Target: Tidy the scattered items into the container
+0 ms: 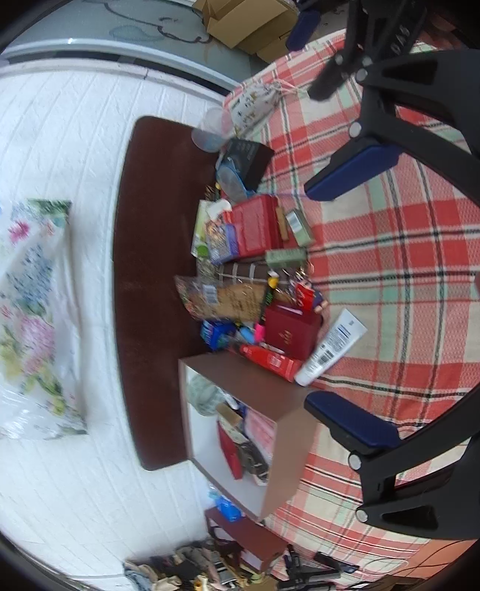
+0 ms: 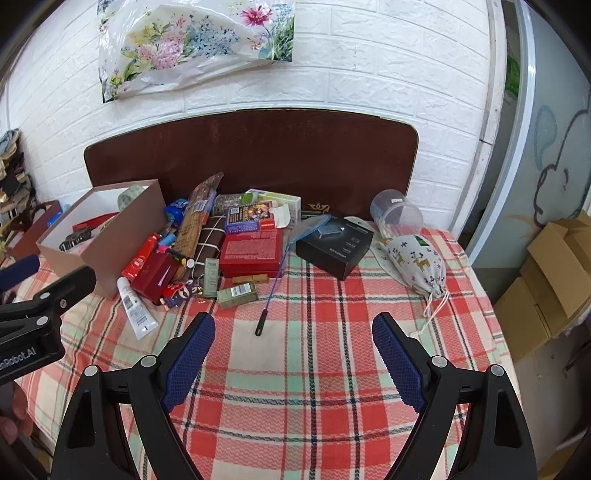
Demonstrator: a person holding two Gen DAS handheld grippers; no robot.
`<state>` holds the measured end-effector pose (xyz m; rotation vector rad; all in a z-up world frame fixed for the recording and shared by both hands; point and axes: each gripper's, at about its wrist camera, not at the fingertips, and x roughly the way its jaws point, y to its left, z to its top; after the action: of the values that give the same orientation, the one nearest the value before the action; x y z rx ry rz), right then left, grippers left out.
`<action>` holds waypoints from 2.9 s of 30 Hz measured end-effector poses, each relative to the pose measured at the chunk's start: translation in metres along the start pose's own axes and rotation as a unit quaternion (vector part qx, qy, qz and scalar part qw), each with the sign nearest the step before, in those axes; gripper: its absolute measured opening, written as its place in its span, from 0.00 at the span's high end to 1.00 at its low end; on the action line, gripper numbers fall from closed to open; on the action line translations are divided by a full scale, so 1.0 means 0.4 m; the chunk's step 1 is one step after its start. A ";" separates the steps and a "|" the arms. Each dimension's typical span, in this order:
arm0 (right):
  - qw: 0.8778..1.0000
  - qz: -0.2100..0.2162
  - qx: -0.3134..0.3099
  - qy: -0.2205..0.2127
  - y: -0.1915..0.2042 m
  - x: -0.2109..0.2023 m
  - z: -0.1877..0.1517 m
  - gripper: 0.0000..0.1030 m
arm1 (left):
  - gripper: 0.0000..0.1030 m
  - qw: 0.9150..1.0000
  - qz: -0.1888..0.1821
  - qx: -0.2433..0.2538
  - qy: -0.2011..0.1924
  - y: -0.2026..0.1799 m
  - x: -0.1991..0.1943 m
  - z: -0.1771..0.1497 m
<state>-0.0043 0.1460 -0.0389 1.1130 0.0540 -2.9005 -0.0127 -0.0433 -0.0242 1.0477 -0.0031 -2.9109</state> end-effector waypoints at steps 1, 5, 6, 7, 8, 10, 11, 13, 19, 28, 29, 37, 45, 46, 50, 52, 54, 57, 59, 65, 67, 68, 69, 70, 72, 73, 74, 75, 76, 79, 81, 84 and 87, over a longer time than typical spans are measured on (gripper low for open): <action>1.000 0.001 0.002 0.002 0.001 0.006 -0.001 0.14 | 0.00 1.000 -0.002 -0.004 0.011 0.016 0.018 -0.010; 1.000 0.005 0.004 0.011 0.007 0.037 -0.006 0.14 | 0.00 0.999 0.001 -0.005 0.039 0.057 0.074 -0.046; 1.000 0.007 0.003 0.013 0.010 0.047 -0.007 0.14 | 0.00 0.999 0.000 -0.006 0.045 0.065 0.087 -0.053; 1.000 0.008 0.003 0.016 0.011 0.058 -0.008 0.14 | 0.00 0.999 0.001 -0.007 0.050 0.073 0.099 -0.059; 1.000 0.009 0.003 0.019 0.013 0.069 -0.008 0.14 | 0.00 0.998 0.002 -0.008 0.055 0.079 0.110 -0.064; 1.000 0.011 0.003 0.024 0.021 0.092 -0.010 0.14 | 0.00 0.998 0.002 -0.010 0.065 0.089 0.132 -0.069; 1.000 0.011 0.003 0.027 0.025 0.103 -0.011 0.14 | 0.00 0.998 0.002 -0.011 0.067 0.094 0.142 -0.071; 0.999 0.015 0.002 0.032 0.030 0.124 -0.010 0.14 | 0.00 0.997 0.002 -0.009 0.071 0.095 0.159 -0.070; 1.000 0.013 0.006 0.027 0.030 0.151 0.001 0.14 | 0.00 0.999 -0.010 -0.006 0.046 0.088 0.160 -0.049; 1.000 0.007 0.007 0.030 0.022 0.156 0.010 0.14 | 0.00 1.000 -0.015 0.007 0.019 0.060 0.125 -0.017; 1.000 0.006 0.006 0.029 0.022 0.154 0.010 0.14 | 0.00 1.000 -0.014 0.007 0.018 0.058 0.123 -0.016; 1.000 0.007 0.007 0.026 0.019 0.138 0.011 0.14 | 0.00 1.000 -0.011 0.006 0.011 0.054 0.104 -0.014; 1.000 0.008 0.008 0.023 0.018 0.127 0.014 0.14 | 0.00 1.000 -0.010 0.008 0.008 0.055 0.096 -0.013; 1.000 0.009 0.008 0.022 0.018 0.127 0.015 0.14 | 0.00 1.000 -0.009 0.008 0.007 0.055 0.096 -0.014; 1.000 0.011 0.009 0.024 0.016 0.126 0.014 0.14 | 0.00 1.000 -0.005 0.008 0.010 0.060 0.101 -0.018; 1.000 0.013 0.010 0.024 0.015 0.127 0.013 0.14 | 0.00 1.000 -0.004 0.007 0.016 0.065 0.111 -0.024; 0.999 0.016 0.012 0.026 0.014 0.132 0.012 0.14 | 0.00 1.000 -0.006 0.006 0.021 0.071 0.124 -0.035; 0.999 0.022 0.012 0.033 0.019 0.148 0.009 0.14 | 0.00 1.000 -0.012 0.001 0.028 0.087 0.144 -0.058; 0.999 0.028 0.010 0.037 0.024 0.162 0.008 0.14 | 0.00 0.999 -0.015 -0.011 0.041 0.110 0.170 -0.078; 0.997 0.062 0.008 0.039 0.053 0.210 0.013 0.14 | 0.00 0.997 -0.007 -0.030 0.075 0.168 0.253 -0.110; 0.997 0.068 -0.001 0.046 0.071 0.236 0.014 0.14 | 0.00 0.996 -0.009 -0.038 0.084 0.180 0.284 -0.111; 0.996 0.070 -0.002 0.049 0.077 0.247 0.013 0.14 | 0.00 0.995 -0.008 -0.043 0.089 0.185 0.298 -0.112; 0.996 0.074 -0.001 0.052 0.082 0.261 0.012 0.14 | 0.00 0.994 -0.007 -0.047 0.096 0.188 0.317 -0.113; 0.996 0.076 0.000 0.055 0.086 0.271 0.010 0.14 | 0.00 0.993 -0.003 -0.052 0.101 0.190 0.332 -0.115; 0.995 0.079 -0.001 0.059 0.089 0.292 0.008 0.14 | 0.00 0.991 0.010 -0.067 0.119 0.196 0.369 -0.118; 0.995 0.080 0.000 0.061 0.088 0.299 0.007 0.14 | 0.00 0.989 0.015 -0.076 0.126 0.201 0.390 -0.119; 0.995 0.082 0.000 0.062 0.087 0.306 0.006 0.14 | 0.01 0.988 0.020 -0.084 0.131 0.205 0.407 -0.118; 0.994 0.084 0.001 0.064 0.085 0.314 0.006 0.14 | 0.01 0.986 0.025 -0.093 0.136 0.208 0.424 -0.117; 0.994 0.085 0.002 0.064 0.083 0.319 0.007 0.14 | 0.01 0.984 0.031 -0.101 0.142 0.209 0.442 -0.114; 0.993 0.091 0.005 0.069 0.075 0.335 0.009 0.14 | 0.06 0.981 0.053 -0.121 0.145 0.210 0.484 -0.108; 0.993 0.096 0.010 0.071 0.067 0.343 0.010 0.14 | 0.11 0.978 0.068 -0.128 0.153 0.207 0.515 -0.109; 0.992 0.102 0.017 0.073 0.053 0.350 0.011 0.14 | 0.35 0.973 0.074 -0.144 0.164 0.214 0.554 -0.119; 0.991 0.107 0.024 0.073 0.041 0.353 0.010 0.14 | 0.40 0.975 0.087 -0.141 0.149 0.213 0.559 -0.119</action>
<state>-0.1110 0.1267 -0.1307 1.2534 -0.1236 -2.6429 -0.1508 -0.1381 -0.2017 1.3394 0.3032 -2.4804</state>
